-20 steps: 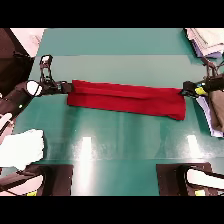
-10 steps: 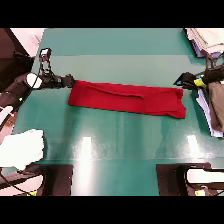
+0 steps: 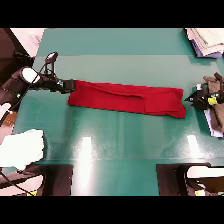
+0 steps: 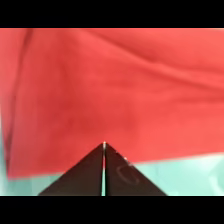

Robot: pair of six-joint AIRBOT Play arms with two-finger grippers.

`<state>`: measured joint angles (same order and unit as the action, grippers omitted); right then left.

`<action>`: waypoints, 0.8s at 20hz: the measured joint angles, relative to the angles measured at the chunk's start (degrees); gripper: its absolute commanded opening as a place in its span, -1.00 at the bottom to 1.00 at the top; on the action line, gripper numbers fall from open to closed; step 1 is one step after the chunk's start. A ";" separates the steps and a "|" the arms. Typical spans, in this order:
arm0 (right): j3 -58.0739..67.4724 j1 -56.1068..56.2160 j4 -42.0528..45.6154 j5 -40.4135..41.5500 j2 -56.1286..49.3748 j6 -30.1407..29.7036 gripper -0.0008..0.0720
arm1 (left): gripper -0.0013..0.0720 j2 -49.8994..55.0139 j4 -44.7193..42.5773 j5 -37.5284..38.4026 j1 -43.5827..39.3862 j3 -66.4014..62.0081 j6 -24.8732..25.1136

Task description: Fold the shirts.

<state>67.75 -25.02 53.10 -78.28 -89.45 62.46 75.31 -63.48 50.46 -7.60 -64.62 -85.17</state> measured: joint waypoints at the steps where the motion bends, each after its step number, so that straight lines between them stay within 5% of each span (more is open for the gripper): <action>1: 0.37 -0.46 -0.85 -0.68 -1.57 -1.18 0.72 | -0.90 0.02 0.22 0.92 0.00 0.00 0.02; 6: 4.07 0.17 -5.16 -5.51 -9.05 -4.59 0.71 | -0.90 0.02 1.62 3.19 0.00 -0.02 0.09; 9: 4.98 2.49 -7.85 -7.08 -11.91 -5.66 0.51 | -0.90 0.02 2.21 3.48 0.00 -0.02 0.09; 11: 5.20 3.89 -9.11 -7.15 -13.09 -6.14 -0.07 | -0.90 0.02 2.47 3.89 0.00 -0.02 0.09; 13: 5.31 5.27 -10.19 -7.04 -13.53 -6.80 -0.91 | -0.90 0.02 2.49 4.24 -0.59 -0.04 0.20; 16: 5.42 6.62 -11.85 -7.78 -12.41 -7.28 -0.93 | -0.90 0.46 2.54 3.91 -3.63 -0.52 1.33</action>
<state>73.17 -18.39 41.25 -86.06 -101.86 55.18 75.77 -60.95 54.37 -11.22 -65.14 -83.83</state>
